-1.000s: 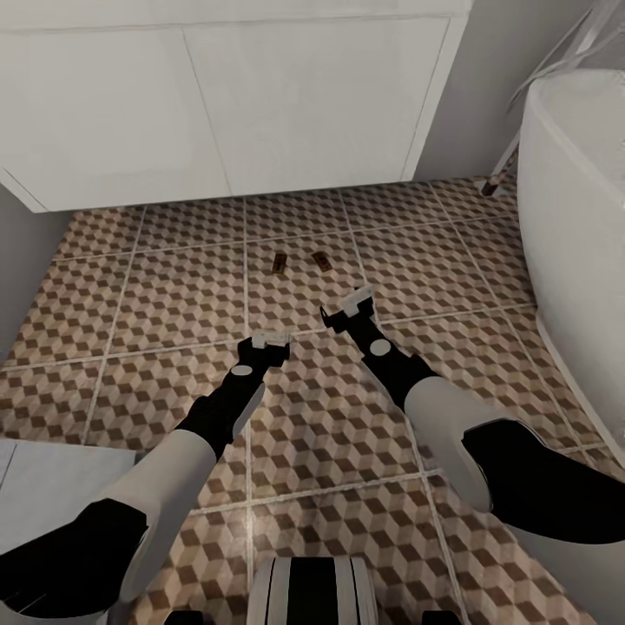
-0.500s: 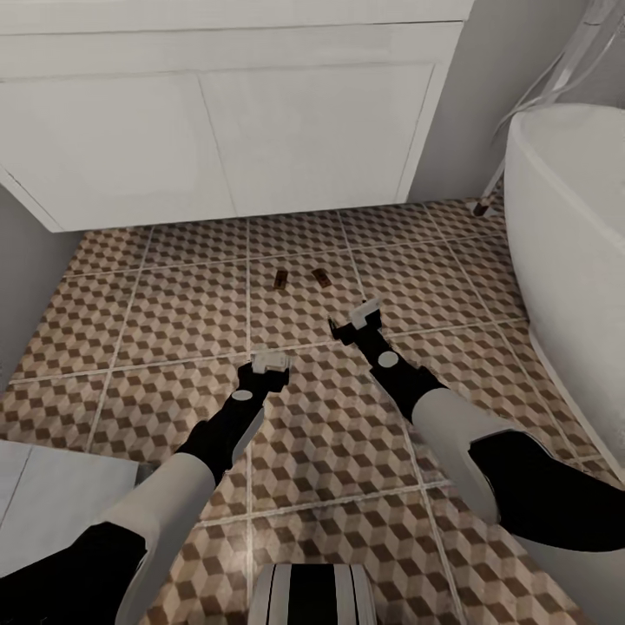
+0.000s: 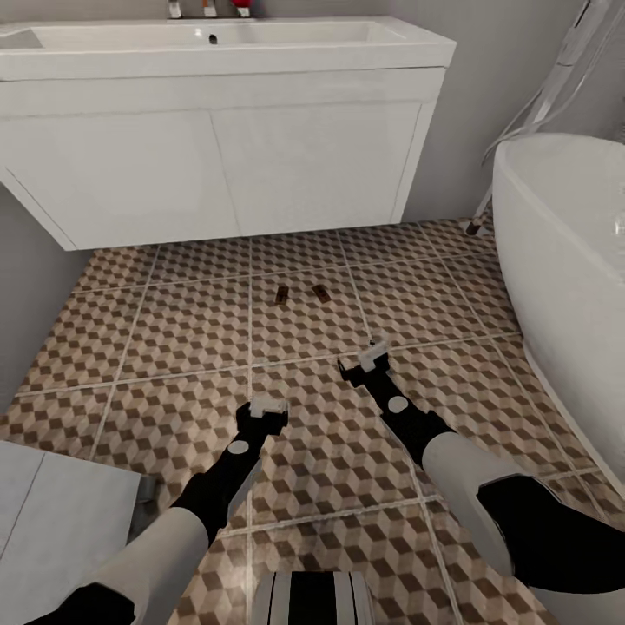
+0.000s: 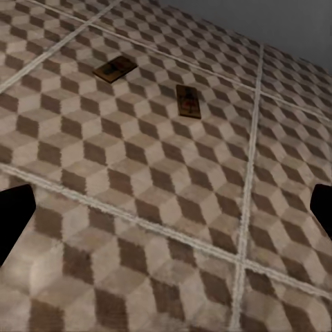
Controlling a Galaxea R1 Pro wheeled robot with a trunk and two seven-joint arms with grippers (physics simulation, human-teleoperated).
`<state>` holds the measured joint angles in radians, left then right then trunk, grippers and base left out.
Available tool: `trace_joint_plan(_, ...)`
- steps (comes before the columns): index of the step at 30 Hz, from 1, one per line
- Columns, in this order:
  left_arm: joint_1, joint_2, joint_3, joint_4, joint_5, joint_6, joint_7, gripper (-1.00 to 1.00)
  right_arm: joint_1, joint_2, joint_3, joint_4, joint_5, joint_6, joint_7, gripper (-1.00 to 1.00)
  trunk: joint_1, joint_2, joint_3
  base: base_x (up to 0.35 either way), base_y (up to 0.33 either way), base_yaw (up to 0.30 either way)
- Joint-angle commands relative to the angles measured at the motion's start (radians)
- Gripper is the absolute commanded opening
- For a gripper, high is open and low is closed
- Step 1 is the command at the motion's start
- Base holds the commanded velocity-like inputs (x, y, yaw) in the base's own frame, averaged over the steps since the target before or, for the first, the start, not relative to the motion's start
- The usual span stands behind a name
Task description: Take the four mousetraps from the cabinet in the bathroom and place them on the bathroom floor. Make sure all four end up on the same floor surface, and ensure that at least two of them are either under or directly next to the same bathroom sink.
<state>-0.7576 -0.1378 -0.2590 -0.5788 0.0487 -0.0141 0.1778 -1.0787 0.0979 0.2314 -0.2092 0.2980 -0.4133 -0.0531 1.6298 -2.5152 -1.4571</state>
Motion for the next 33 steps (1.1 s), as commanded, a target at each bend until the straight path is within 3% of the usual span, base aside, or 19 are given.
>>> trace_joint_plan(1, 0.011, 0.002, -0.007, 0.001, 0.005, -0.011, 0.008, 1.0, 0.008, 0.0, -0.001, 0.001, 0.01, -0.004, -0.006, 1.0, -0.001, 0.0, 0.003, 0.0, 0.0, 0.0)
trace_joint_plan(10, 0.109, 0.02, -0.006, 0.005, 0.004, -0.052, 0.006, 1.0, 0.098, -0.005, -0.003, 0.002, 0.012, -0.011, -0.009, 1.0, -0.005, 0.002, 0.038, 0.0, 0.0, 0.0)
trace_joint_plan(15, 0.141, 0.033, -0.004, 0.035, 0.004, -0.062, 0.005, 1.0, 0.143, -0.028, -0.003, 0.002, 0.011, -0.011, -0.008, 1.0, -0.007, 0.003, 0.058, 0.0, 0.0, 0.0)
trace_joint_plan(24, 0.155, 0.084, -0.003, 0.173, 0.005, -0.185, 0.003, 1.0, 0.229, -0.097, -0.004, 0.003, 0.008, -0.022, -0.007, 1.0, -0.011, 0.005, 0.092, 0.0, 0.0, 0.0)
trace_joint_plan(29, 0.156, 0.089, -0.003, 0.233, 0.005, -0.232, 0.002, 1.0, 0.267, -0.125, -0.004, 0.014, -0.015, -0.053, -0.006, 1.0, -0.013, 0.007, 0.112, 0.0, 0.0, 0.0)
trace_joint_plan(33, 0.157, 0.09, -0.003, 0.294, 0.006, -0.305, 0.002, 1.0, 0.291, -0.141, -0.004, 0.076, -0.062, -0.098, -0.004, 1.0, -0.015, 0.008, 0.127, 0.0, 0.0, 0.0)
